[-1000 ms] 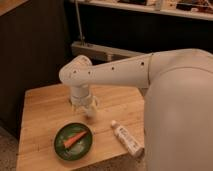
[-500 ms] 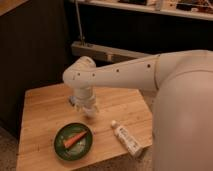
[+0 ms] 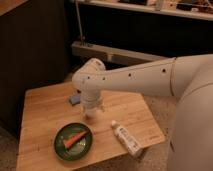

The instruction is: Stand the bottle upright

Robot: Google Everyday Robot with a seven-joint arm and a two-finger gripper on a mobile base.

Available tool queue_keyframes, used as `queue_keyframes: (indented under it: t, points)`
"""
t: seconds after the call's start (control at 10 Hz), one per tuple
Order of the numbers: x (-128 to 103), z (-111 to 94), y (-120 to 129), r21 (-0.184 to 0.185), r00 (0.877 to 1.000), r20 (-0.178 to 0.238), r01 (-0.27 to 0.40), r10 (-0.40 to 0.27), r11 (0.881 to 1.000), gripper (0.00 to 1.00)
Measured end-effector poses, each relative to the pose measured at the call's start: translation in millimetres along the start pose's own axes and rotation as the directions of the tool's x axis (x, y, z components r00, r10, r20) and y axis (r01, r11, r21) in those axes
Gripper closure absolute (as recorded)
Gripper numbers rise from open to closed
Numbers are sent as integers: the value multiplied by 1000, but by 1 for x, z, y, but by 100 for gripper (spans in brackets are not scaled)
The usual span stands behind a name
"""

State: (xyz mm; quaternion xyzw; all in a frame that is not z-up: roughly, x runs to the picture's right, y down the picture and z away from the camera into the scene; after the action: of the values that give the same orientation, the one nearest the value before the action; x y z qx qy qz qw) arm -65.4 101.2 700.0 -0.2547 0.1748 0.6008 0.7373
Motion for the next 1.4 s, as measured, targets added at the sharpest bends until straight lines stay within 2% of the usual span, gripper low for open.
queue_keyframes:
  t: [0.5,0.7,0.9,1.1,1.2,1.4]
  points:
    - [0,-1,-3,-5,1000,9,6,-6,1000,35]
    - [-1,-11,-17,17,998,54,9,-10,1000,35]
    - [6,-26,-57,47,995,98,2,-7,999,35]
    - [12,-35,-101,59,990,137,1,-9,998,35]
    - [10,-35,-117,55,989,149,11,-19,998,35]
    - [6,-21,-134,1,988,141,59,-59,998,35]
